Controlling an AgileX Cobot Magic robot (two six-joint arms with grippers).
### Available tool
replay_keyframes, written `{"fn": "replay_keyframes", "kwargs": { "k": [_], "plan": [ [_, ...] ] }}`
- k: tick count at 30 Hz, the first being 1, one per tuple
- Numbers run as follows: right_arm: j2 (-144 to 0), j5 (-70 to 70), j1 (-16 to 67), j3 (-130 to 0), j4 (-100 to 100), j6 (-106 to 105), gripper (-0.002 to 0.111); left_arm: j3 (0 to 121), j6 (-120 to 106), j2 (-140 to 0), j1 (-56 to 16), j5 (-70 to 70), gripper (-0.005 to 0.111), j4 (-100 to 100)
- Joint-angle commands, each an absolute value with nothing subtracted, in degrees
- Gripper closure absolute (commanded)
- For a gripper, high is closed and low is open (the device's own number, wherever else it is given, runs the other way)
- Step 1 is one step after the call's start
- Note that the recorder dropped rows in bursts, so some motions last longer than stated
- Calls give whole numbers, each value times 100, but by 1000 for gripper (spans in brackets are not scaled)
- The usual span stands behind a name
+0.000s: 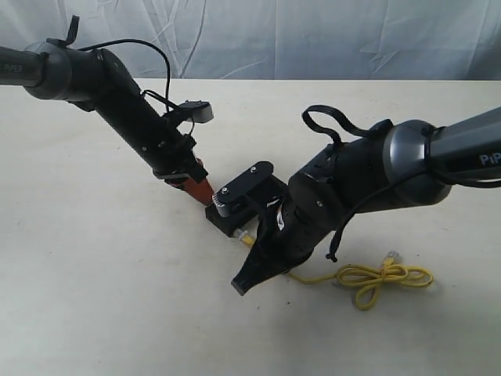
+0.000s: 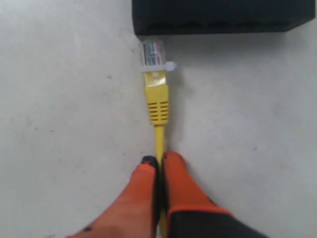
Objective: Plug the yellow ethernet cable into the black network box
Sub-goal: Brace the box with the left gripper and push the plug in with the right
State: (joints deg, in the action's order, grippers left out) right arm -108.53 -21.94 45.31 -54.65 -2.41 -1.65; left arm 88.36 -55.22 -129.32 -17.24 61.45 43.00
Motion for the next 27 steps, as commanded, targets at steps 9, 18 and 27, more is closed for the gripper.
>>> {"fn": "replay_keyframes", "kwargs": {
  "k": [9, 18, 27],
  "plan": [
    [-10825, -1844, 4530, -5461, -634, 133, 109, 8830, -5384, -12902, -1721, 5949, 107, 4287],
    [-10836, -2136, 4530, -5461, -845, 133, 109, 8725, -5405, -12902, -1721, 5943, 107, 4336],
    [-10836, -2255, 4530, -5461, -1523, 173, 109, 8725, -5029, -12764, -1721, 6211, 107, 4248]
  ]
}}
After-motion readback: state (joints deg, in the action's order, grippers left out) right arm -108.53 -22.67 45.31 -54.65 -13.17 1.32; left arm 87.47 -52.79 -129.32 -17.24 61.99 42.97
